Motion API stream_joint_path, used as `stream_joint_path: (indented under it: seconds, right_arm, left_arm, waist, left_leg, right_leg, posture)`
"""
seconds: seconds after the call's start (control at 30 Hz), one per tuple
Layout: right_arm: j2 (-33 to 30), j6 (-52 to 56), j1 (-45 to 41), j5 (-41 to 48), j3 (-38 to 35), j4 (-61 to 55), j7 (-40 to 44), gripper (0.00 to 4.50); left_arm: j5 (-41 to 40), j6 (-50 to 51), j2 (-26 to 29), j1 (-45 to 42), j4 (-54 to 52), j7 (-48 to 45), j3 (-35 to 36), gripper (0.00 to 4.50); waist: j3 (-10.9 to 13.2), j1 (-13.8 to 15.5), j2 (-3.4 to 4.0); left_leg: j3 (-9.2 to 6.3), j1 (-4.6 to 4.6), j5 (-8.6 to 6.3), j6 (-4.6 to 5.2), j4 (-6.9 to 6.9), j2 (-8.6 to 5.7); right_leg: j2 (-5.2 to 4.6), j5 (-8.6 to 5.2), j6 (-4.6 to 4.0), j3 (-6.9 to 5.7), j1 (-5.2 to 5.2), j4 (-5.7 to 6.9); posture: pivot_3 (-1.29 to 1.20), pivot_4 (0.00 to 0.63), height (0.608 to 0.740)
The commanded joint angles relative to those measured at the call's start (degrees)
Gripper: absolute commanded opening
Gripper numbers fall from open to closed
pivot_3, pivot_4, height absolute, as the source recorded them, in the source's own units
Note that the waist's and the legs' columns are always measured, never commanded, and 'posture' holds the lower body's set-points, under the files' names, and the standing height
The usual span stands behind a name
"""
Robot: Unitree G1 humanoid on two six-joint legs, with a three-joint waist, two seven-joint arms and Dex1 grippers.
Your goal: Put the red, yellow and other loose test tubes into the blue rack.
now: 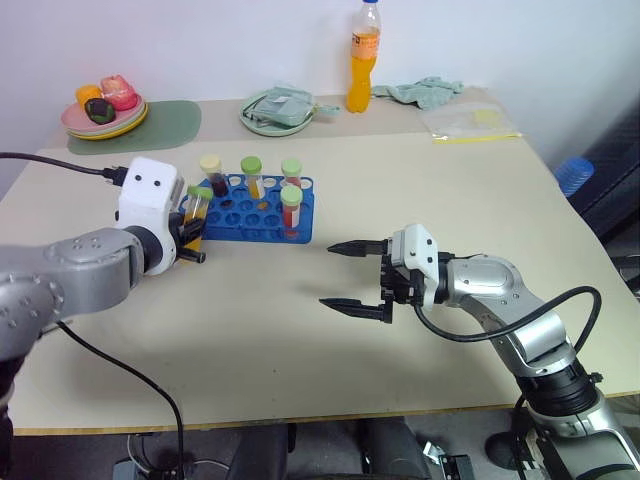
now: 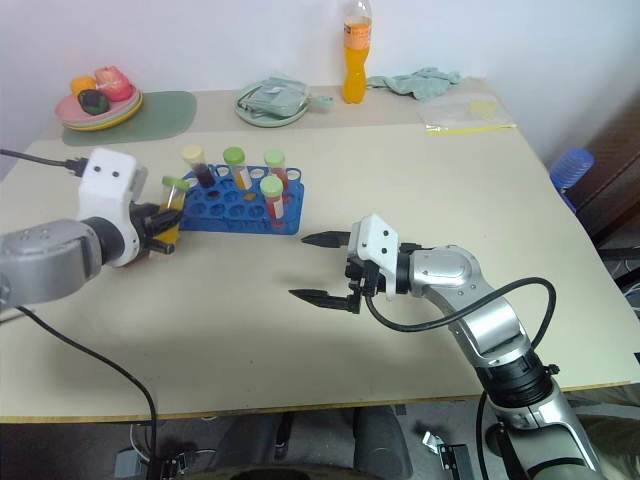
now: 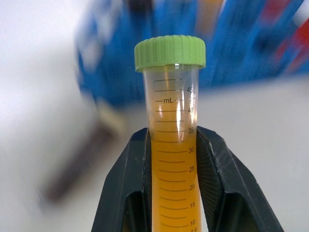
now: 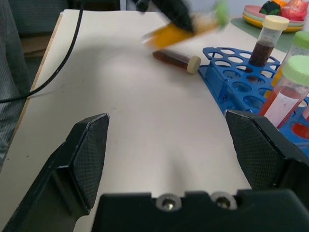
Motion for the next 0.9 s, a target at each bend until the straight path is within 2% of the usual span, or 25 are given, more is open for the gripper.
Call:
stream_joint_path:
  seconds: [0.03, 0.17, 0.23, 0.33, 0.43, 0.53, 0.67, 0.9]
  right_arm:
    - [2.3, -0.1, -0.1, 0.1, -0.9, 0.5, -2.7, 4.24]
    - [4.9, 0.0, 1.3, -0.8, -0.3, 1.0, -6.1, 4.24]
    - [6.2, 0.4, 2.6, -1.1, -0.2, 0.7, -8.3, 4.24]
    - [7.2, 0.8, 4.0, -1.2, -0.6, 0.3, -10.2, 4.24]
    - [7.3, 1.2, 5.3, -1.3, -0.6, -1.0, -11.6, 4.24]
    - [7.3, 1.6, 5.8, -1.2, -0.9, -1.7, -12.5, 4.24]
    - [7.2, 1.8, 6.7, -1.2, -1.1, -2.5, -13.5, 4.24]
    - [6.9, 1.9, 7.1, -1.1, -1.3, -2.7, -14.2, 4.24]
  left_arm:
    - [19.3, -17.1, -6.7, 3.6, -1.5, -10.5, 0.8, 0.70]
    - [38.8, -31.7, -21.3, 3.8, 2.7, -8.4, -4.4, 0.70]
    - [52.1, -42.6, -26.6, 3.7, 7.6, -10.4, -11.2, 0.70]
    - [61.3, -52.7, -33.3, 2.5, 15.6, -12.5, -13.7, 0.70]
    - [65.1, -61.6, -39.8, -0.1, 25.7, -13.9, -13.0, 0.70]
    - [67.2, -66.4, -43.3, -1.7, 32.0, -15.3, -11.2, 0.70]
    - [68.3, -67.1, -45.7, -3.2, 38.0, -17.6, -9.4, 0.70]
    - [69.6, -65.6, -47.5, -1.7, 38.4, -20.8, -7.9, 0.70]
  waist:
    - [0.0, 0.1, -0.05]
    - [0.0, 0.2, -0.12]
    - [0.0, 0.4, -0.14]
    - [0.0, 0.4, -0.14]
    - [-0.1, 0.2, -0.13]
    - [-0.1, -0.2, -0.13]
    - [-0.1, -0.2, -0.13]
    - [-0.1, -0.1, -0.14]
  left_leg:
    - [-0.03, 0.00, -0.02, 0.04, 0.01, 0.00]
    - [-0.10, -0.05, -0.04, 0.07, 0.04, -0.03]
    - [-0.12, -0.04, -0.04, 0.07, 0.04, -0.08]
    - [-0.09, -0.07, -0.04, 0.07, 0.06, -0.09]
    - [-0.13, -0.07, -0.06, 0.11, 0.08, -0.08]
    - [-0.16, -0.07, -0.07, 0.13, 0.10, -0.08]
    - [-0.17, -0.06, -0.07, 0.14, 0.12, -0.08]
    - [-0.19, -0.07, -0.08, 0.15, 0.15, -0.09]
  right_leg:
    - [0.00, 0.00, 0.00, -0.03, 0.04, -0.04]
    - [-0.05, 0.03, 0.03, -0.06, 0.10, -0.15]
    - [-0.07, 0.06, 0.08, -0.09, 0.16, -0.23]
    - [-0.07, 0.09, 0.12, -0.09, 0.13, -0.25]
    - [-0.06, 0.09, 0.13, -0.11, 0.12, -0.23]
    - [-0.05, 0.09, 0.14, -0.14, 0.12, -0.20]
    - [-0.04, 0.09, 0.15, -0.16, 0.10, -0.14]
    - [-0.04, 0.10, 0.16, -0.16, 0.13, -0.13]
  posture:
    - [0.00, 0.150, 0.740]
    - [0.00, 0.150, 0.740]
    - [0.00, 0.150, 0.740]
    - [0.00, 0.150, 0.740]
    - [0.00, 0.150, 0.740]
    - [0.00, 0.150, 0.740]
    - [0.00, 0.150, 0.740]
    - [0.00, 0.150, 0.740]
